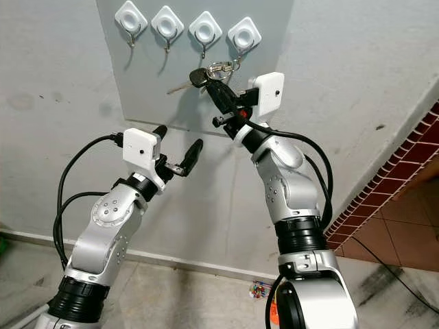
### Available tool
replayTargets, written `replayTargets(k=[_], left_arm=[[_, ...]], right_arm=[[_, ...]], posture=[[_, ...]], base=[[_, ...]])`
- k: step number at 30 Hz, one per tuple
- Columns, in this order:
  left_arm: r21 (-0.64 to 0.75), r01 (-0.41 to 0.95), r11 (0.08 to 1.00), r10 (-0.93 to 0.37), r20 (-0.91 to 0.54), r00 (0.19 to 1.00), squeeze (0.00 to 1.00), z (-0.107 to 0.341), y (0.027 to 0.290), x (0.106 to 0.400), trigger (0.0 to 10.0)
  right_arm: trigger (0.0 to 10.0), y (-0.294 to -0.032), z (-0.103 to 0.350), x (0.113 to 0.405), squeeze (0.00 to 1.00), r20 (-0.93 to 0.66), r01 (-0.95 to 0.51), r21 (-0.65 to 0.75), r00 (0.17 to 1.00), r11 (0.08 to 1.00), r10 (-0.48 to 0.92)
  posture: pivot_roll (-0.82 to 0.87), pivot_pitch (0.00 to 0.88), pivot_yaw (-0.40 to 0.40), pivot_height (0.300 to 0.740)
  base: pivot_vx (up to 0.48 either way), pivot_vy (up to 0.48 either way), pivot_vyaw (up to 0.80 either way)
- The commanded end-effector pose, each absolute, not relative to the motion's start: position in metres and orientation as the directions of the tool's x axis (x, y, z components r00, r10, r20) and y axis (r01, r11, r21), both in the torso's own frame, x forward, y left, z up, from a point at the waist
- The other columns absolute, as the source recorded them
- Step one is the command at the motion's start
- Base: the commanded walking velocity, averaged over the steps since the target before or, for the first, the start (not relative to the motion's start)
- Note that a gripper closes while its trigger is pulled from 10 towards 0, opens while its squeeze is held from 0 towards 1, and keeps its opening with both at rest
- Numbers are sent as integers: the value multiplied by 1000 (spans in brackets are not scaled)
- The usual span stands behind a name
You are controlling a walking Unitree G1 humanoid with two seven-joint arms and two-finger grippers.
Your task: Hang keys on a hook
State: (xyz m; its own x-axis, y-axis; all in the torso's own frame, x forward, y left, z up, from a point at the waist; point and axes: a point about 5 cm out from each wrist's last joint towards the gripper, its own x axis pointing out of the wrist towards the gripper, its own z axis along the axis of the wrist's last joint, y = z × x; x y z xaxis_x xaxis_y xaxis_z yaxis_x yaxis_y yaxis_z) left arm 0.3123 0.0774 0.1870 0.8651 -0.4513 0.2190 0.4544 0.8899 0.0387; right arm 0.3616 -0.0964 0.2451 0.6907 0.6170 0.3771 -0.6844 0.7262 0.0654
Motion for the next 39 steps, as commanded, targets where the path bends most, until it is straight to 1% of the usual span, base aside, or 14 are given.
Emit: replayTargets(k=[1,3,5,12,15,17,19,21,30,39], left_arm=[[43,458,888,-455,221,863,0,189,76,311,10000],[43,458,888,-455,221,862,0,189,76,311,10000],[41,458,888,-455,220,863,0,189,75,311,10000],[40,458,888,-455,217,864,0,189,76,312,10000],[40,459,888,-456,219,863,0,190,76,312,10000],[40,460,887,-457,225,861,0,192,76,312,10000],[40,460,887,-457,228,860,0,193,76,312,10000],[41,460,887,-456,240,857,0,197,76,312,10000],[40,456,889,-450,262,854,0,204,77,311,10000],[40,457,889,-450,265,853,0,205,76,312,10000]], right_arm=[[10000,-94,243,358,0,366,-702,50,675,711,641],[10000,-94,237,357,0,344,-701,46,680,711,648],[10000,-92,211,353,0,239,-706,30,693,708,681],[10000,-86,189,344,0,163,-731,18,675,682,720],[10000,-85,195,344,0,194,-729,20,674,684,713],[10000,-84,209,344,0,265,-736,33,659,677,704],[10000,-84,214,344,0,286,-737,35,655,675,700],[10000,-85,231,346,0,355,-734,37,644,678,678],[10000,-87,264,350,0,467,-735,46,614,676,636],[10000,-90,276,349,0,509,-747,63,595,662,622]], posture=[[-10,72,-55,740],[-10,72,-55,740],[-11,73,-55,740],[-15,79,-51,740],[-17,82,-50,740],[-18,86,-49,740],[-19,88,-49,740],[-16,91,-50,740],[-12,93,-55,740],[-12,95,-59,740]], base=[[0,0,0],[0,0,0],[0,0,0],[0,0,0],[0,0,0],[0,0,0],[0,0,0],[0,0,0],[0,0,0],[0,0,0]])
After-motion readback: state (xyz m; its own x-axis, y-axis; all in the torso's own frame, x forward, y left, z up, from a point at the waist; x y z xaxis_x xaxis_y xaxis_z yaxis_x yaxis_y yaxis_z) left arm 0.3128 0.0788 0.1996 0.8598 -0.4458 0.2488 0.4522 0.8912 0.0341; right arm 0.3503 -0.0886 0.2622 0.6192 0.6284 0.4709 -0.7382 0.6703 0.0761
